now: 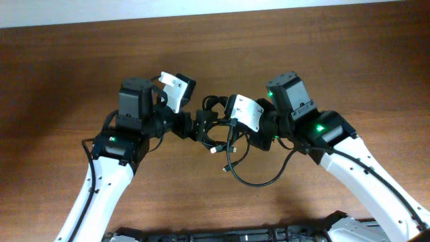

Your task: Untangle cables

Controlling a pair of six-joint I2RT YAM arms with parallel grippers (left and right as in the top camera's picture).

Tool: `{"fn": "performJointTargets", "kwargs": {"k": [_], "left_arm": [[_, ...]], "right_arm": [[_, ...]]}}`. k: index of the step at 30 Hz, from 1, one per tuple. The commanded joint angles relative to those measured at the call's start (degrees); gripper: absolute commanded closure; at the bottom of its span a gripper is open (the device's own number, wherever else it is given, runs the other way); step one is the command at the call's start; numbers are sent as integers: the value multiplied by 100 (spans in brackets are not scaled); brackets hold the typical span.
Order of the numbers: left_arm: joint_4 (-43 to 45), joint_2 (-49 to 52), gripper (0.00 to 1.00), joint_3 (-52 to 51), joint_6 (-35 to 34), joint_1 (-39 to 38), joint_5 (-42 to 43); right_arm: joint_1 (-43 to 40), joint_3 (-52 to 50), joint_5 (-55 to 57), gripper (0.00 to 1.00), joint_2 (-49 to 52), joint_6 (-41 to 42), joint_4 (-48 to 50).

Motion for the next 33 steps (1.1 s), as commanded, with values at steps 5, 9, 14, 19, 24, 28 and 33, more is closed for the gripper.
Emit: {"fn": "performJointTargets", "kwargs": {"k": [5, 9, 14, 19, 24, 28, 33], "left_arm": [[24, -2, 8, 103, -442, -256, 50], [22, -2, 40, 103, -444, -302, 55], [24, -2, 93, 103, -442, -302, 50], [22, -2, 100, 103, -439, -299, 48], [24, -2, 100, 105, -433, -295, -83], [72, -4, 100, 105, -393, -282, -216], [315, -59, 100, 105, -291, -280, -151]], "right_arm": [[273, 160, -155, 96, -153, 85, 549], [273, 157, -153, 96, -153, 85, 544], [273, 157, -155, 96, -153, 85, 525], [273, 157, -153, 95, -153, 85, 485], [273, 164, 24, 1, -153, 87, 365], [273, 164, 549, 1, -184, 111, 55], [264, 170, 2225, 1, -186, 1384, 116]]}}
